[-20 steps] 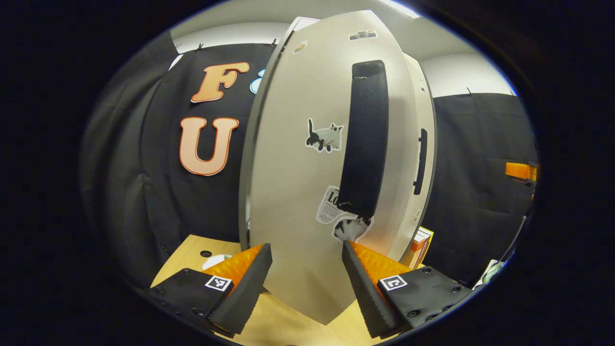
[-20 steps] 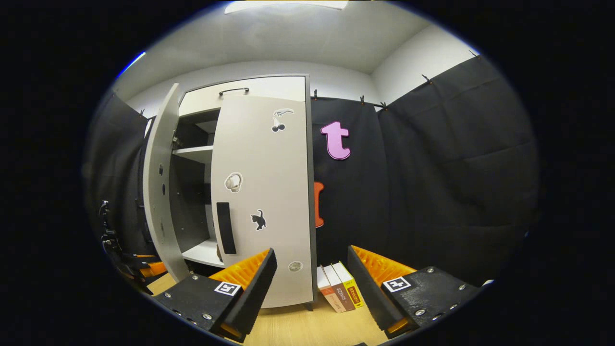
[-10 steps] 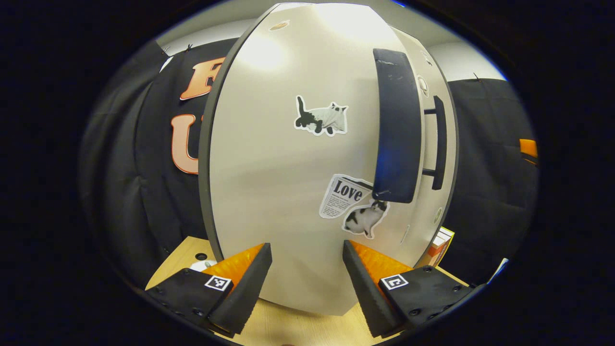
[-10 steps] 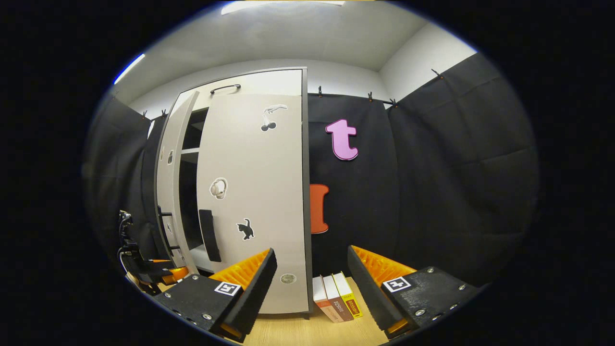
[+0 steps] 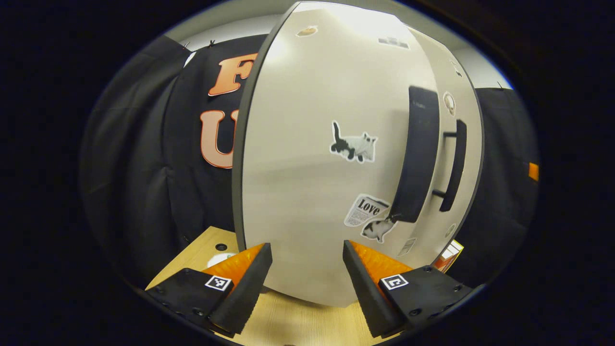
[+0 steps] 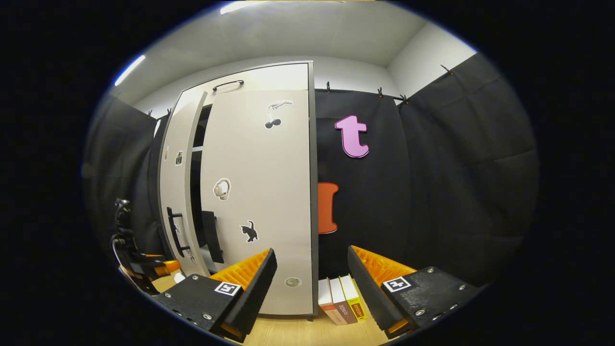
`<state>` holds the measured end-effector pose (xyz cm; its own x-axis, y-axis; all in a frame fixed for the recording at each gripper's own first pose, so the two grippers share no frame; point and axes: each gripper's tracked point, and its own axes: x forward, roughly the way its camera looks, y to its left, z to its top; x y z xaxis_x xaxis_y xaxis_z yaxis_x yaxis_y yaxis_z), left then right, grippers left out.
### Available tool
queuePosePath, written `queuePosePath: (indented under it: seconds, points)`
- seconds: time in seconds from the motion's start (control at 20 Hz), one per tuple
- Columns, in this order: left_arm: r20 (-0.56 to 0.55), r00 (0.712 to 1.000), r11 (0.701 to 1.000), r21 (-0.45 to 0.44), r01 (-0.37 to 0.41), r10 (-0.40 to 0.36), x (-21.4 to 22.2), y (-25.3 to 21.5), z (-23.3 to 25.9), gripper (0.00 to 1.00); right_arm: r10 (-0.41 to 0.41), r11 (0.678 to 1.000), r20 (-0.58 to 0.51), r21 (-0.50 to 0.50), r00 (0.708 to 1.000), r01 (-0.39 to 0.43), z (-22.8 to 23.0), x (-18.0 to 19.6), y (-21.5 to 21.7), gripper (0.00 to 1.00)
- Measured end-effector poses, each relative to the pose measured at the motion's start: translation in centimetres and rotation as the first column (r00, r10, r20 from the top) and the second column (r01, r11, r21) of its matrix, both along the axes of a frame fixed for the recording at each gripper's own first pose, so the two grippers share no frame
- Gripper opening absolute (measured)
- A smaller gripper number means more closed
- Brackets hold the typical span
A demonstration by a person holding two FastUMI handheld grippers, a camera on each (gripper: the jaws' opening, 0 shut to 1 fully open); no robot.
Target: Grab one shoe with the right hand and put it into the shoe cabinet, grab the other shoe with the left hand and put it into the shoe cabinet; then close the right door with the right hand and the left door with the left hand.
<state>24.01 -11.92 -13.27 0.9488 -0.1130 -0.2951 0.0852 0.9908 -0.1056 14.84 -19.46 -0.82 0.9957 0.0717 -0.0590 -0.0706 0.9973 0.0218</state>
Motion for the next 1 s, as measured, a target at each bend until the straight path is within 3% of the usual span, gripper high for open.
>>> queuePosePath:
  seconds: [0.25,0.4,0.5,0.55,0.6,0.65,0.8,1.0]
  points:
    - [0.151,0.988,0.999,-0.006,-0.040,0.041,-4.0,3.8,11.5,0.97,0.003,1.000,0.021,-0.011,1.000,-0.003,2.3,-0.7,-1.0,0.92]
    - [0.230,0.971,0.996,0.035,-0.081,0.071,-5.7,6.4,16.8,0.94,0.010,1.000,0.047,-0.022,0.999,-0.009,3.8,-1.3,-1.4,0.92]
    - [0.265,0.960,0.994,0.037,-0.099,0.086,-6.0,7.0,19.8,0.99,0.025,0.999,0.056,-0.037,0.998,-0.023,4.5,-1.8,-1.3,0.92]
    - [0.290,0.953,0.994,0.036,-0.106,0.091,-7.3,7.9,21.1,0.94,0.030,0.999,0.061,-0.046,0.998,-0.027,4.8,-2.0,-1.3,0.92]
    - [0.313,0.944,0.992,0.040,-0.123,0.104,-7.8,8.9,22.6,0.96,0.034,0.998,0.060,-0.054,0.998,-0.031,5.0,-2.0,-1.4,0.92]
    - [0.335,0.935,0.989,0.042,-0.139,0.117,-6.7,8.6,24.1,0.96,0.041,0.997,0.057,-0.060,0.998,-0.037,5.0,-2.2,-1.3,0.92]
    - [0.379,0.913,0.981,0.054,-0.186,0.152,-7.3,9.4,26.9,0.96,0.060,0.997,0.041,-0.052,0.997,-0.058,5.0,-2.4,-1.6,0.92]
    - [0.374,0.914,0.981,0.053,-0.187,0.154,-7.7,8.5,27.3,0.96,0.065,0.997,0.031,-0.049,0.997,-0.063,4.9,-2.5,-2.5,0.92]
